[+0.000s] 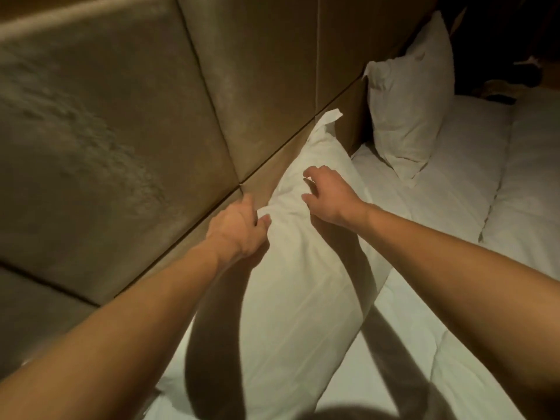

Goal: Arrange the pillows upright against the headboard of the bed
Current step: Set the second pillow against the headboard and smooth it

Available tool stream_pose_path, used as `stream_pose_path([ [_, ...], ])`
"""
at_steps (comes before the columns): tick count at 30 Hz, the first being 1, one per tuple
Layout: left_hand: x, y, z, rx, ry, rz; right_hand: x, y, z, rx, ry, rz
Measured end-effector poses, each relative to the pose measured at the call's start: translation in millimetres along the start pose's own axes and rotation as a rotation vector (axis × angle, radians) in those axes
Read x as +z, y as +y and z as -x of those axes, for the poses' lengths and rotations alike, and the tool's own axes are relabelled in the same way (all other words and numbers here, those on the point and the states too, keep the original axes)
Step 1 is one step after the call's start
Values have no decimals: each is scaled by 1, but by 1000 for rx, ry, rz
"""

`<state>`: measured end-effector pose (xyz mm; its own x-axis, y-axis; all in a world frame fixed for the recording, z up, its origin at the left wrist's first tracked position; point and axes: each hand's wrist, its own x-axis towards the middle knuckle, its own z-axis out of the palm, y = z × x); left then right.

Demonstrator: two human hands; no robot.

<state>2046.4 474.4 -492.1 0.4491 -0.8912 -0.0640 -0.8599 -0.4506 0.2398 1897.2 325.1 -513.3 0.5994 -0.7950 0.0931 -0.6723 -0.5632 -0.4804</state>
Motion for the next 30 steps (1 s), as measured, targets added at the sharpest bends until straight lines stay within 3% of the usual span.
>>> stream_pose_path([
  [3, -6, -27, 23, -75, -13, -36, -2, -29, 1, -234, -49, 180],
  [8, -3, -60, 60, -126, -23, -76, -4, -76, -2, -546, -270, 536],
  [13, 6, -63, 70, -109, 3, -139, 12, -90, -6, -530, -428, 788],
  [16, 14, -60, 70, -92, 24, -191, 21, -82, -8, -446, -483, 798],
  [22, 14, -53, 73, -45, 25, -246, 24, -63, 2, -417, -317, 759],
  [30, -14, -60, 69, -114, 176, -131, 0, -79, 0, -497, -146, 763],
])
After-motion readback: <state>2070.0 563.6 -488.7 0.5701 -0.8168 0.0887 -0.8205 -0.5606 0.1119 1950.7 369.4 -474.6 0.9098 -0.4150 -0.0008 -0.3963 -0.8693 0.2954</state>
